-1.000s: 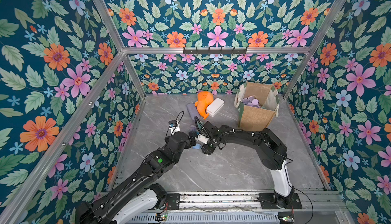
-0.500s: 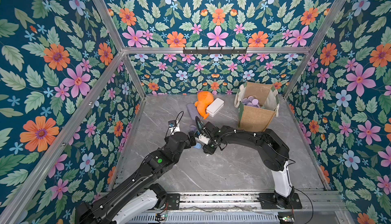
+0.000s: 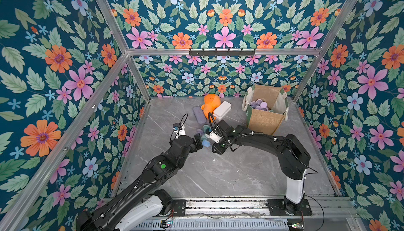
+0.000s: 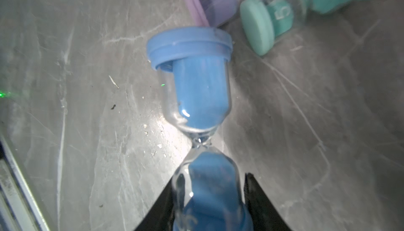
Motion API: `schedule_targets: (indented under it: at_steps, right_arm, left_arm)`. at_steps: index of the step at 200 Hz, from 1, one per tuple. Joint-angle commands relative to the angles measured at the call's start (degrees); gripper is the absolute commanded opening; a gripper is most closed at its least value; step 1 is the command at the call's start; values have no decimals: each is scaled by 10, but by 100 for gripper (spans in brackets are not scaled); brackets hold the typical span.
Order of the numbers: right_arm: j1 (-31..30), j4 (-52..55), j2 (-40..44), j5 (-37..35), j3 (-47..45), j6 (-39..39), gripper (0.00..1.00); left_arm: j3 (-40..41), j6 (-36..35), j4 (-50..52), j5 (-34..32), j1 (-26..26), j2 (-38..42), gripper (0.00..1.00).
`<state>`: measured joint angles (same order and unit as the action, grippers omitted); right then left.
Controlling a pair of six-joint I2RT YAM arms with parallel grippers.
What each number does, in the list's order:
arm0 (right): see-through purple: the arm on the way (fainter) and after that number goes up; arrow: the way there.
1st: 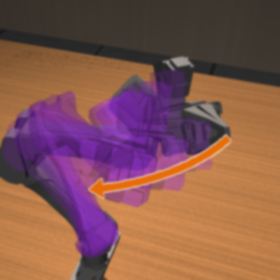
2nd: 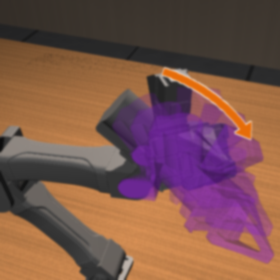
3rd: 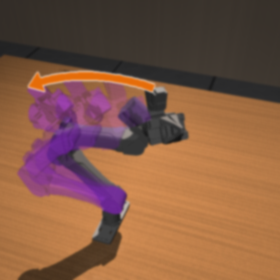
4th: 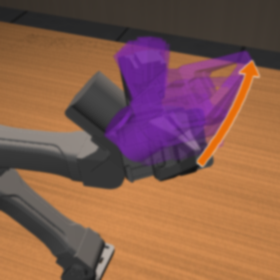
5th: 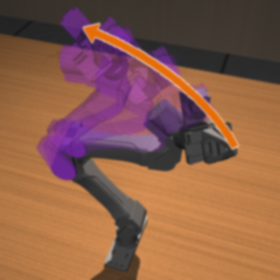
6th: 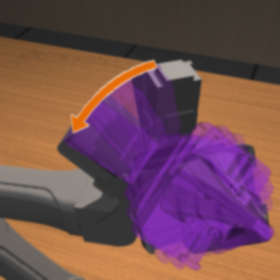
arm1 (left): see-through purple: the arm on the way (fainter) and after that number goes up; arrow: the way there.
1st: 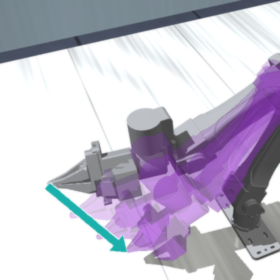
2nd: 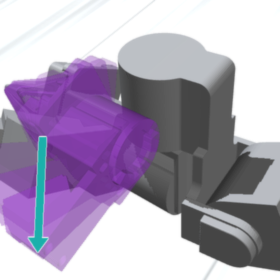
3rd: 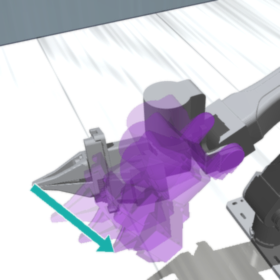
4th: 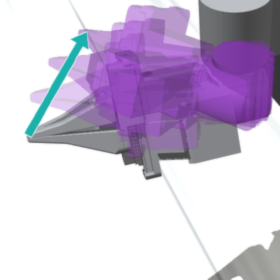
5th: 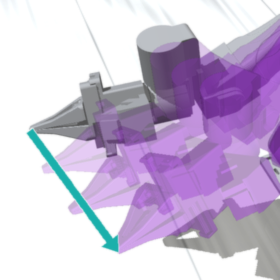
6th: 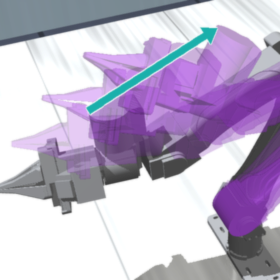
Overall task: Put the hourglass into the canvas bag
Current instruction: Pick up the hourglass from the center of the board, then place the hourglass in the canvas bag.
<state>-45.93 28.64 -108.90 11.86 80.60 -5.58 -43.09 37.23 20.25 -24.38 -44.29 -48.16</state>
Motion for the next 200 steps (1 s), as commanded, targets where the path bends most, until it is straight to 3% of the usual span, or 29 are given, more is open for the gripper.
schedule_targets:
  at_steps: [1,109,200]
  right_arm:
    - [13,2,29,21,-1,39,42]
    - [140,90,162,63,87,125,42]
    - [313,135,163,41,186,165,42]
  left_arm:
    - [-13,-14,-11,3,1,-1,100]
    - [-107,-71,-90,83,0,-100,100]
    - [-175,-93,-154,154,1,-213,100]
